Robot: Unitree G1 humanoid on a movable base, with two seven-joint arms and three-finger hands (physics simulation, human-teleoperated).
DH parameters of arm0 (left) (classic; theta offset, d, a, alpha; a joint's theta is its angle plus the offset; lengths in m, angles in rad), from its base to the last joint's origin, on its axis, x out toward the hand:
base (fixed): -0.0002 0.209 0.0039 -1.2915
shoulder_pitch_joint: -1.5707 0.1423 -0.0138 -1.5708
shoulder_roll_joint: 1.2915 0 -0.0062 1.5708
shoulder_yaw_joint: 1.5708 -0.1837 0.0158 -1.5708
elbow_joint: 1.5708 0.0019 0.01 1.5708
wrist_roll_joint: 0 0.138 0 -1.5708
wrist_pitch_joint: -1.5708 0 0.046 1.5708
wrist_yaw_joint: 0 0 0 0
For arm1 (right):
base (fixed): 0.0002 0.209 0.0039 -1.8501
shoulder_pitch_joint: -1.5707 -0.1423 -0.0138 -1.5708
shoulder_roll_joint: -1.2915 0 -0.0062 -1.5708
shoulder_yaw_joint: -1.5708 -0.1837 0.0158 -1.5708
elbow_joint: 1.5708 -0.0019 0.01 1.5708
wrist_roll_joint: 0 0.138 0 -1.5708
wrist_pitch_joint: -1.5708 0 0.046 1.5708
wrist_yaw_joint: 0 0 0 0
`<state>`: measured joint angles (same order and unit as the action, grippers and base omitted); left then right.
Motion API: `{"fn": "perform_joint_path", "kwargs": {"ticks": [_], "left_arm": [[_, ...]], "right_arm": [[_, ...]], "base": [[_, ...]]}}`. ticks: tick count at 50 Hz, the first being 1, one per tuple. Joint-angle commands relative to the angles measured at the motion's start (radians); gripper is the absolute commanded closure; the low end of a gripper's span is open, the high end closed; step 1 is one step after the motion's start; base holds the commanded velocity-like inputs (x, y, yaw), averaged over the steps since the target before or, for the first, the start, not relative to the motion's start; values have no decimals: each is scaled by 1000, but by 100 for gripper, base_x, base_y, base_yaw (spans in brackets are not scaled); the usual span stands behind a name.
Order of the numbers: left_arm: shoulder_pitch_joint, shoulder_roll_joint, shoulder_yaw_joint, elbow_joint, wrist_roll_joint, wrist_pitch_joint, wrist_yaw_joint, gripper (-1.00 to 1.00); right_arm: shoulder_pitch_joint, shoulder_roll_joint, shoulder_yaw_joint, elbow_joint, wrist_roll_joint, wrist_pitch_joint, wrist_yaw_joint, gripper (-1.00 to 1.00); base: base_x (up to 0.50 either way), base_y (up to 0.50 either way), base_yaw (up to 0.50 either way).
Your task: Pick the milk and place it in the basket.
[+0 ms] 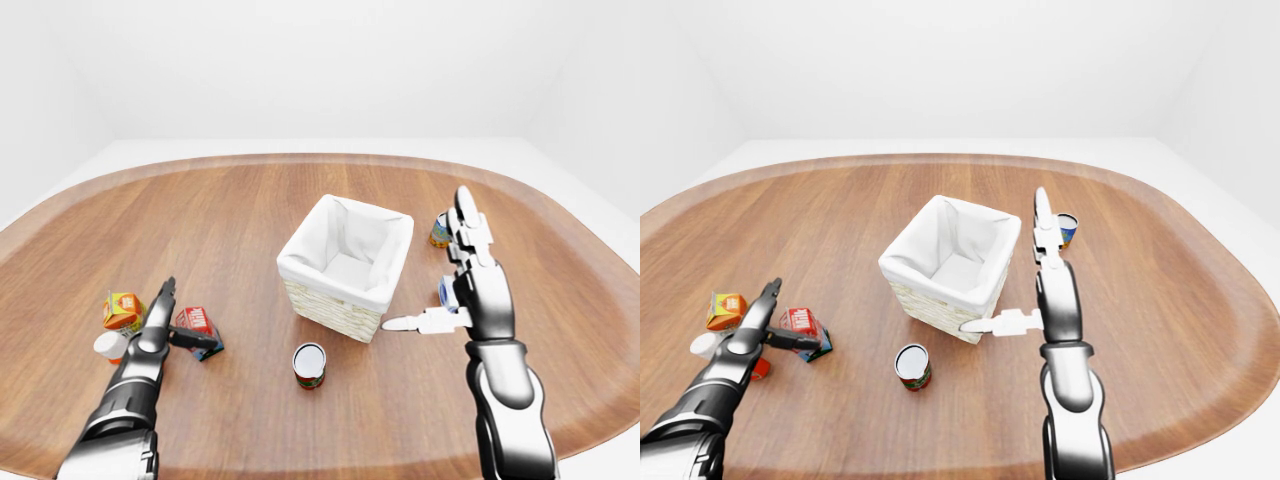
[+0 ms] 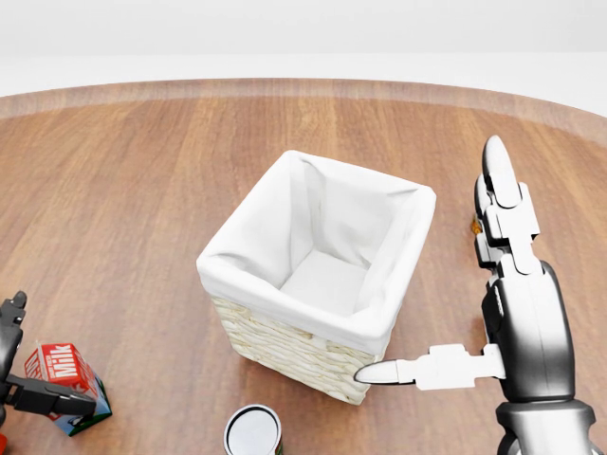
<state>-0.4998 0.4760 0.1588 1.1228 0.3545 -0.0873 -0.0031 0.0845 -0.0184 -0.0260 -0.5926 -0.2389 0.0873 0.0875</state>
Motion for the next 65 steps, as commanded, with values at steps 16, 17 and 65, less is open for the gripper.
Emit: {"fn": "perform_joint_path", "kwargs": {"ticks": [16, 17, 65], "left_arm": [[-49, -2, -25, 135, 3, 0, 45, -100], [-49, -2, -26, 139, 6, 0, 57, -100], [-39, -9, -28, 165, 3, 0, -27, 100]], "right_arm": [[-3, 0, -3, 0, 3, 0, 0, -100], [-2, 0, -1, 3, 2, 0, -1, -100], [6, 2, 17, 13, -10, 0, -6, -100]], "base": [[0, 0, 0], [0, 0, 0], [0, 0, 0]]}}
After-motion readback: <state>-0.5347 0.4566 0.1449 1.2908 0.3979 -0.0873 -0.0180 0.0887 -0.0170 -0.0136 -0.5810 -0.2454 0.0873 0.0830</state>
